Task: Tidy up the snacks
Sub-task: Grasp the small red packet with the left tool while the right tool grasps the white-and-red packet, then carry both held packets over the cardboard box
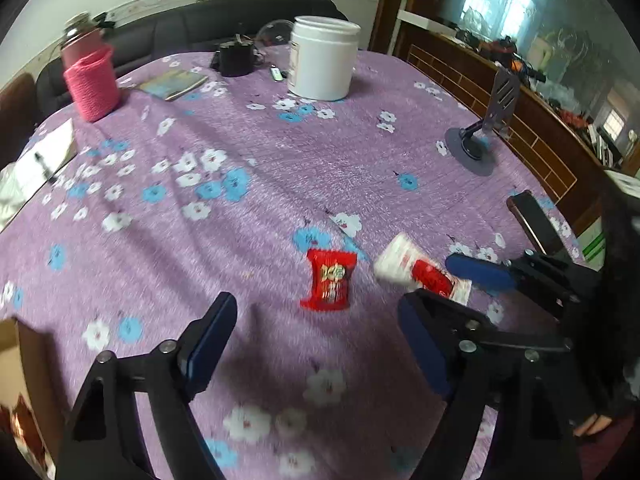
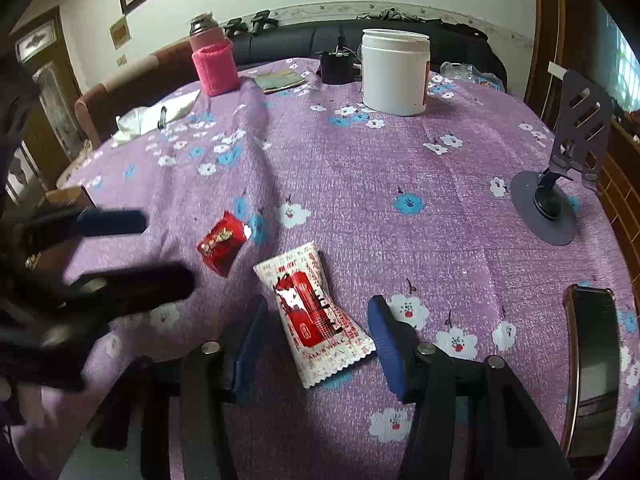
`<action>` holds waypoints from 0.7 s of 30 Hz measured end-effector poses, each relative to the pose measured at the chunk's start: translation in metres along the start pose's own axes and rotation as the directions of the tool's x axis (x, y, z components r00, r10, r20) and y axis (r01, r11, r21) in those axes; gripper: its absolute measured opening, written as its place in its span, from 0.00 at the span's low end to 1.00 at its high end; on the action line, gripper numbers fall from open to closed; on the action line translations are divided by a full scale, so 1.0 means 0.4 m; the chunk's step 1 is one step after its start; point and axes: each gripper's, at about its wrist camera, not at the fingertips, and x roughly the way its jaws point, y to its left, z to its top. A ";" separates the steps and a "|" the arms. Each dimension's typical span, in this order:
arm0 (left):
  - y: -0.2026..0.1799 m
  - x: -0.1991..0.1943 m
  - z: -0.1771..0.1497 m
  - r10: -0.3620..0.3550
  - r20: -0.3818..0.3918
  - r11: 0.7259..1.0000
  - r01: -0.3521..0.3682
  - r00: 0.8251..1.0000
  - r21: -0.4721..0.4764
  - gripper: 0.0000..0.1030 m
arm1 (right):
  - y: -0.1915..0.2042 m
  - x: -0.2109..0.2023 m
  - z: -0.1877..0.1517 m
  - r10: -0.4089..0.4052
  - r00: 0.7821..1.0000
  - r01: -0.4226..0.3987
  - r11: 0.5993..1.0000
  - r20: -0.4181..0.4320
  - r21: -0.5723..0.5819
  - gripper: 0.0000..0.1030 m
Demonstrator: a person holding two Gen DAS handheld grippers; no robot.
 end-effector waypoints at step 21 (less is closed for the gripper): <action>-0.020 0.015 0.003 -0.013 0.022 1.000 0.013 1.000 0.029 0.15 | -0.088 -0.034 0.000 0.098 0.995 -0.102 0.979 0.031 0.178 0.10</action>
